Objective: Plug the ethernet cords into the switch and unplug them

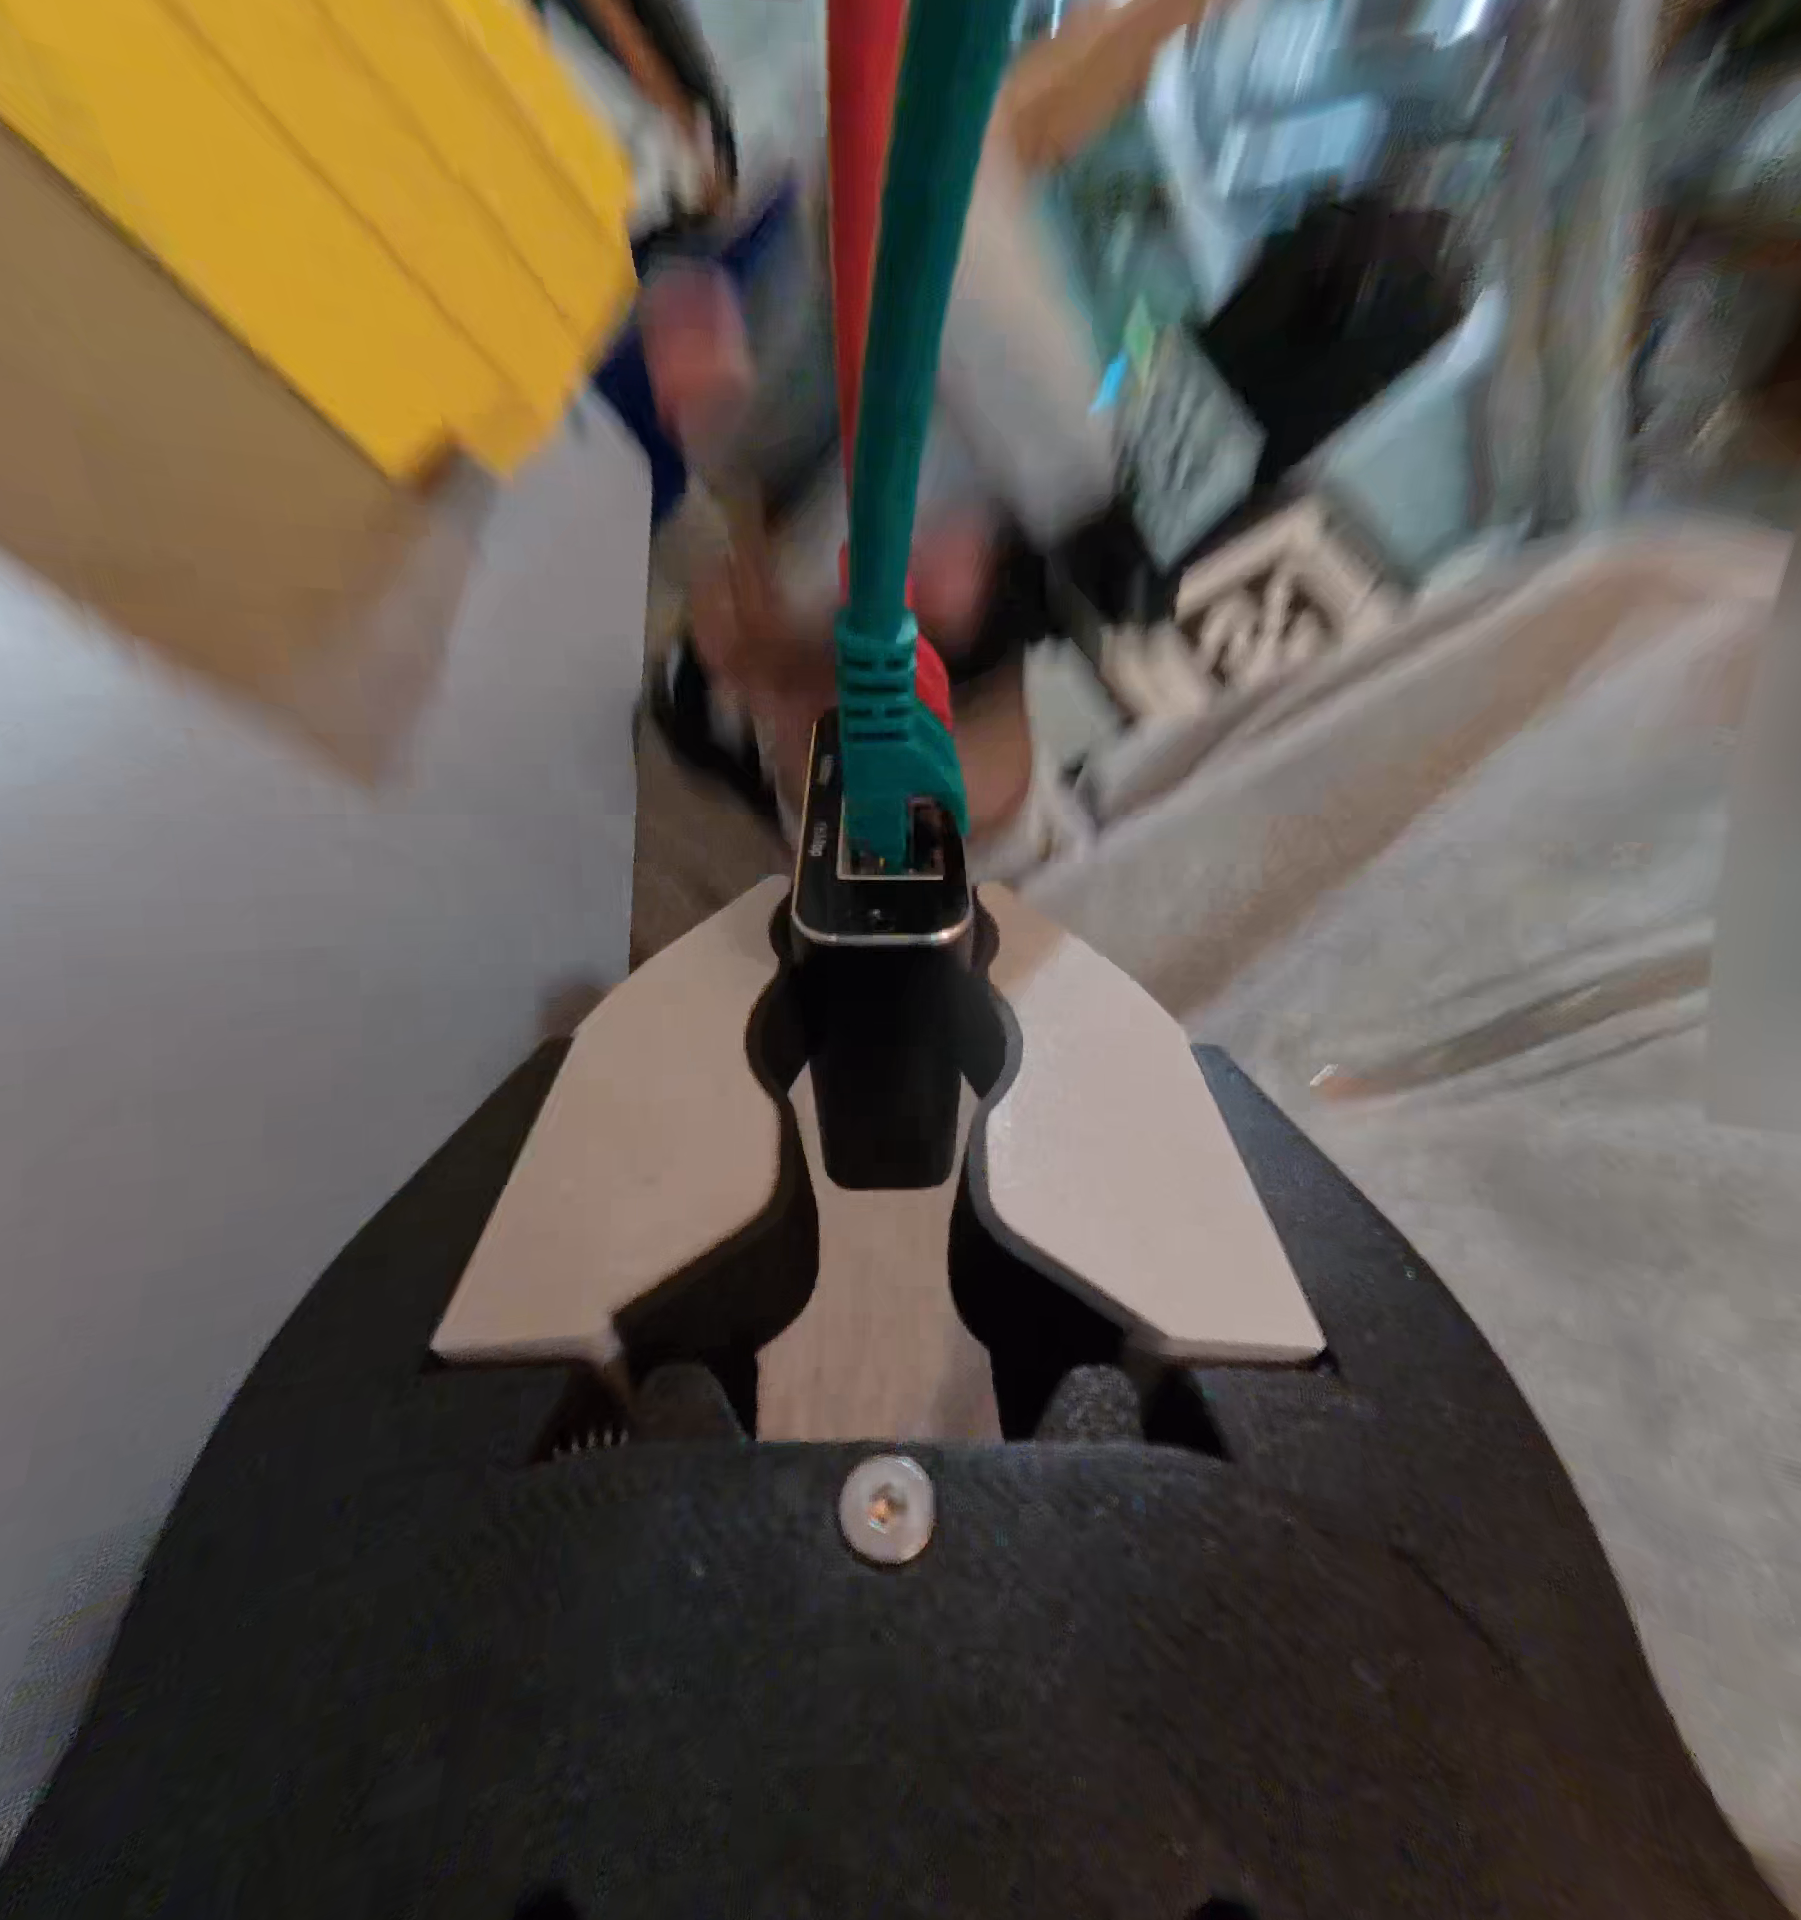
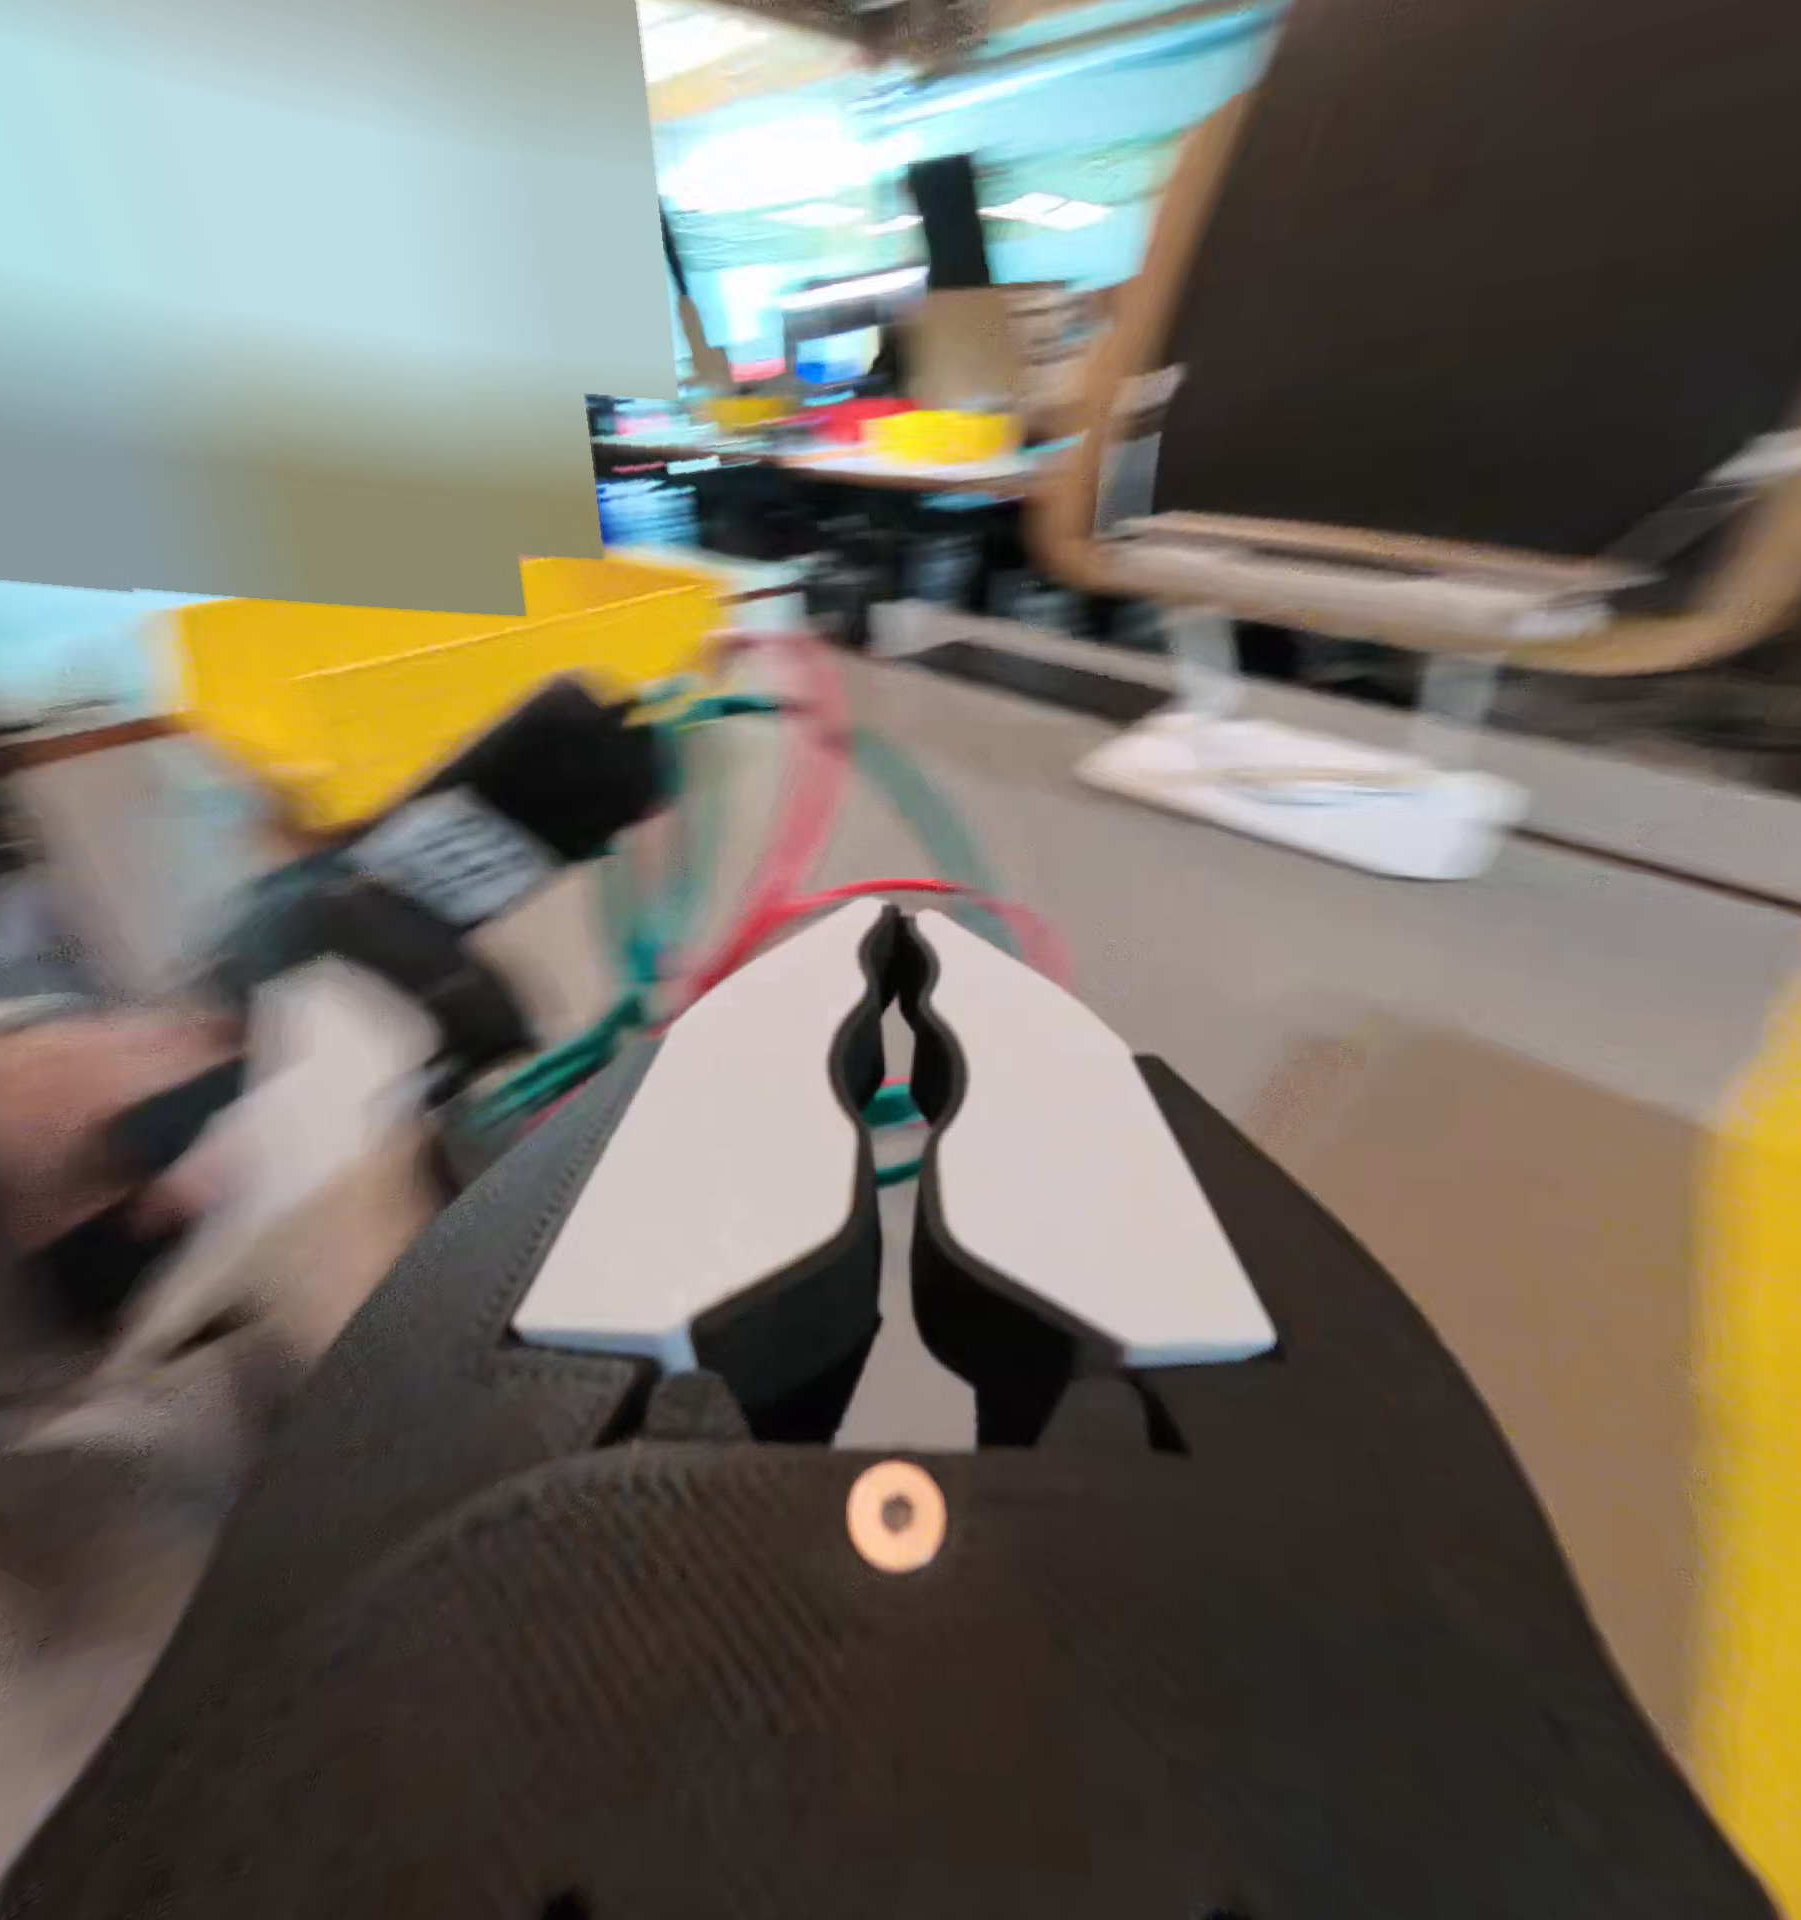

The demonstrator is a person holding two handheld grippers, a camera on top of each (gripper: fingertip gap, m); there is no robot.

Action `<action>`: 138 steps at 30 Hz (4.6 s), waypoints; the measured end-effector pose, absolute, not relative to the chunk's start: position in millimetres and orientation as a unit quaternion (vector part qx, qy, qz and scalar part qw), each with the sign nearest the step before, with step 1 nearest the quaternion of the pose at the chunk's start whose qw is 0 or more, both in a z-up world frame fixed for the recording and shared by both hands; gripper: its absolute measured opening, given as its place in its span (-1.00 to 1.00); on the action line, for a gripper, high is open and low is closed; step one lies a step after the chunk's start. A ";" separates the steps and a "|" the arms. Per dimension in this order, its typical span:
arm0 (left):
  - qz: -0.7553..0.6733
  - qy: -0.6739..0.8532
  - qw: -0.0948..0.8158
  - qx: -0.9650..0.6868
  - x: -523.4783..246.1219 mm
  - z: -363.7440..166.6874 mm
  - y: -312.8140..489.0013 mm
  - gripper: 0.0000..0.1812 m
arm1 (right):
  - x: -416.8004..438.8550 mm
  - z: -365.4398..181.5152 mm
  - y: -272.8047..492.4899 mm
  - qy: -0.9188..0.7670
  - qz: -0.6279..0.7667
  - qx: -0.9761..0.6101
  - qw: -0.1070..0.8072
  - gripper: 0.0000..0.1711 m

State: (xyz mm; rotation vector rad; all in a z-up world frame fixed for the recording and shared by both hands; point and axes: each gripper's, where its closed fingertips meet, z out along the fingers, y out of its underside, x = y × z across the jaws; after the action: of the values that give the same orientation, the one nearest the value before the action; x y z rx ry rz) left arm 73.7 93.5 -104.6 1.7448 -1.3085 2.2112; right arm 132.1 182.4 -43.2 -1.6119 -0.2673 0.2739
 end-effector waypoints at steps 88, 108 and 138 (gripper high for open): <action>0.649 -0.479 -0.149 0.572 77.3 -111.2 134.4 -0.72 | 74.1 -84.9 145.9 -0.172 0.421 -0.709 0.539 -0.62; 0.645 -0.500 -0.112 0.568 76.8 -118.0 119.6 -0.72 | 77.1 -91.9 148.4 -0.162 0.436 -0.718 0.517 -0.62; 0.494 -0.571 -0.257 0.603 78.7 -139.8 144.1 -0.72 | 92.5 -83.5 140.4 -0.331 0.228 -0.684 0.610 -0.64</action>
State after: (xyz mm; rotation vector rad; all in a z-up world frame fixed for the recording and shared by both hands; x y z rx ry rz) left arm 78.7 144.1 -139.8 2.2838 -2.1643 1.8708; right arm 92.5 140.4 -83.5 -1.5784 -0.7641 0.5257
